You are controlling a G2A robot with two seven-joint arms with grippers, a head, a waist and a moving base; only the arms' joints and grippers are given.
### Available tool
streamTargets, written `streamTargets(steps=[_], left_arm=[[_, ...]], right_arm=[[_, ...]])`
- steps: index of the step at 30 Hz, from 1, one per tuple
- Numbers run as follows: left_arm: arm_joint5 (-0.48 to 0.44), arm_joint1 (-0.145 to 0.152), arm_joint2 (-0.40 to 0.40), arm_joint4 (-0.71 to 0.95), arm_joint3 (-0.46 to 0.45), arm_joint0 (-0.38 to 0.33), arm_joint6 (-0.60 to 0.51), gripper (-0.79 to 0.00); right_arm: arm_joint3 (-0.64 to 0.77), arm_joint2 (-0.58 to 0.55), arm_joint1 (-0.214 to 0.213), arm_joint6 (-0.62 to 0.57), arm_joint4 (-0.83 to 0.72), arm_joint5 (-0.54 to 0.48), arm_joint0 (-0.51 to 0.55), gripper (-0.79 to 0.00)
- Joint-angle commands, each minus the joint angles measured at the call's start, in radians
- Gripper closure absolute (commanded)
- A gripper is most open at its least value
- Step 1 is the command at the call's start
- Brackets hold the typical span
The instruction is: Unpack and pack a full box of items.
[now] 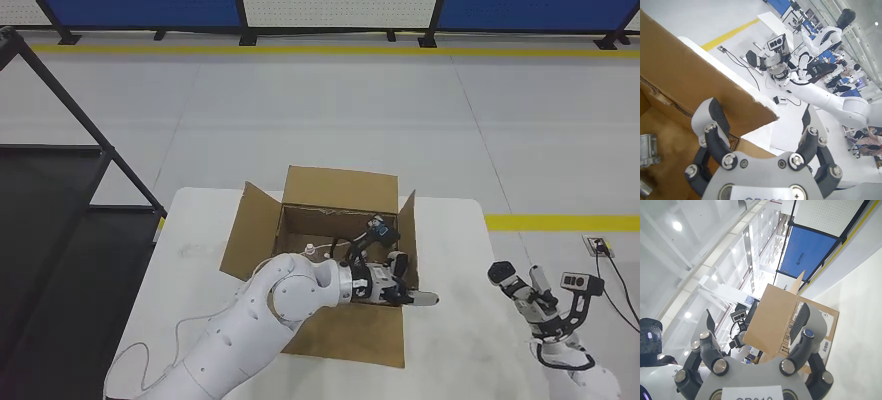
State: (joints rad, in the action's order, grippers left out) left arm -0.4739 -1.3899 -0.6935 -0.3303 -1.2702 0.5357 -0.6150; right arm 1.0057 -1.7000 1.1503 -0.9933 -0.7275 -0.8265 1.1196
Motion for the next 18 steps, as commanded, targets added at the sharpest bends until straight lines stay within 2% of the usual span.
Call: streamTargets(steps=[1, 14, 18], left_arm=[[0.000, 0.000, -0.001, 0.012, 0.000, 0.000, -0.002, -0.785], [0.007, 0.001, -0.008, 0.019, 0.000, 0.011, 0.007, -0.785], [0.024, -0.017, 0.016, 0.027, 0.026, -0.018, -0.013, -0.785]], right_arm=[[-0.018, 0.001, 0.000, 0.004, -0.014, 0.000, -0.010, -0.785], [-0.021, 0.001, 0.000, 0.006, -0.015, 0.000, -0.013, -0.785], [-0.009, 0.000, 0.000, 0.024, -0.008, 0.010, -0.007, -0.785]])
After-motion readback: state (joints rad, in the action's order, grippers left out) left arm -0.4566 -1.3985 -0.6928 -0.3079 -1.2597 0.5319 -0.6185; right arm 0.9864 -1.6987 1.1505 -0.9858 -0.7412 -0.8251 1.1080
